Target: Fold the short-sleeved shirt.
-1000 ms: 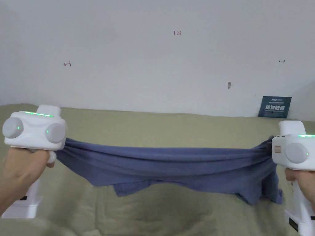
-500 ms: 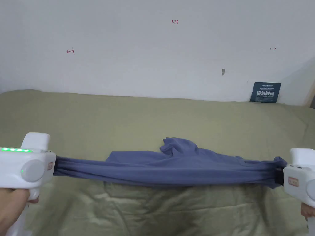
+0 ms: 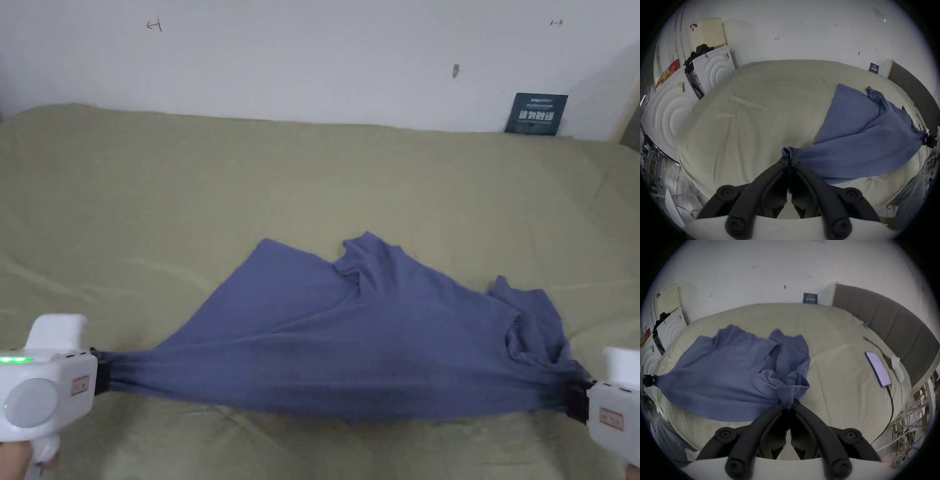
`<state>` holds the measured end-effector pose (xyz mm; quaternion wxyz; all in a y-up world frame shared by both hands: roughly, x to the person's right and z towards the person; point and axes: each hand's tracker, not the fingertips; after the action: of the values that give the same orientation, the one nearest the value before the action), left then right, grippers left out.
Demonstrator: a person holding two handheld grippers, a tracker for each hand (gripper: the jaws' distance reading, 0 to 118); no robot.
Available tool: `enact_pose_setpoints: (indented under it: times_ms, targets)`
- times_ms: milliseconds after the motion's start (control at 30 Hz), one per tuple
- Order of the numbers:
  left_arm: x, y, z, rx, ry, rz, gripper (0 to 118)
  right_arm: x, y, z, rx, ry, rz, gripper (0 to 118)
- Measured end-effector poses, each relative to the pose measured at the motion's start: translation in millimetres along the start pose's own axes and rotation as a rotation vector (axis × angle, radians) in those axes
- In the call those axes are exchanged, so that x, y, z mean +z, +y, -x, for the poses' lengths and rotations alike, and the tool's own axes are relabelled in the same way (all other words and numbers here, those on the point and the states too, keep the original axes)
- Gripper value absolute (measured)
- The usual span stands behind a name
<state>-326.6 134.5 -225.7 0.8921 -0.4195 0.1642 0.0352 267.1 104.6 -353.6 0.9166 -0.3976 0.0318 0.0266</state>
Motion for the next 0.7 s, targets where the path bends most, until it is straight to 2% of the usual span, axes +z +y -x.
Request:
enact_pose_setpoints:
  times_ms: [200, 233, 267, 300, 367, 400, 433, 500, 533, 567, 600, 633, 667, 700]
  targets:
    - [-11.7, -6.9, 2.3, 0.003, -0.01, 0.031, 2, -16.6, -1.9, 1.5, -0.003, -0.013, 0.081, 4]
    - [-11.2, -7.4, 1.7, 0.005, -0.013, 0.03, 2, -13.7, -1.2, 2.2, -0.006, -0.014, 0.074, 6]
    - [-10.1, -6.9, 2.8, 0.007, -0.022, 0.029, 4, -11.5, 0.8, 1.5, -0.011, -0.015, 0.073, 19]
    - [-7.7, -6.0, 4.6, 0.014, -0.043, 0.024, 16, -7.3, 4.2, 3.6, -0.018, -0.02, 0.073, 41]
    - [-2.8, -6.6, 4.7, 0.018, -0.065, 0.013, 100, -1.3, 8.1, 11.6, -0.01, -0.014, 0.058, 118]
    - [-1.8, -6.9, 5.0, 0.021, -0.063, 0.012, 118, 7.5, 11.1, 18.7, 0.004, -0.012, -0.063, 112]
    - [9.2, -2.9, 3.7, 0.026, -0.074, -0.072, 113, 8.6, 15.9, 29.9, 0.043, 0.005, -0.042, 109]
    - [7.7, -10.1, 2.8, 0.021, -0.064, -0.027, 110, 15.9, 20.1, 51.3, 0.098, 0.017, -0.021, 110]
    - [12.2, -12.0, 3.3, 0.03, -0.063, -0.039, 105, 28.1, 17.5, 63.7, 0.108, 0.061, -0.037, 104]
    - [16.5, -13.5, 4.1, 0.035, -0.062, -0.047, 94, 34.5, 16.8, 76.4, 0.117, 0.09, -0.053, 77]
    - [21.6, -15.9, 5.3, 0.041, -0.058, -0.062, 73, 41.6, 14.6, 91.8, 0.123, 0.118, -0.088, 44]
    - [21.2, -16.2, 14.2, 0.042, -0.052, -0.067, 17, 45.7, 12.3, 104.1, 0.133, 0.141, -0.115, 6]
    - [22.1, -19.7, 19.0, 0.052, -0.056, -0.072, 0, 46.4, 8.2, 119.5, 0.133, 0.162, -0.13, 0]
    - [22.3, -24.1, 23.7, 0.061, -0.049, -0.07, 0, 50.2, 6.3, 132.5, 0.115, 0.206, -0.15, 0]
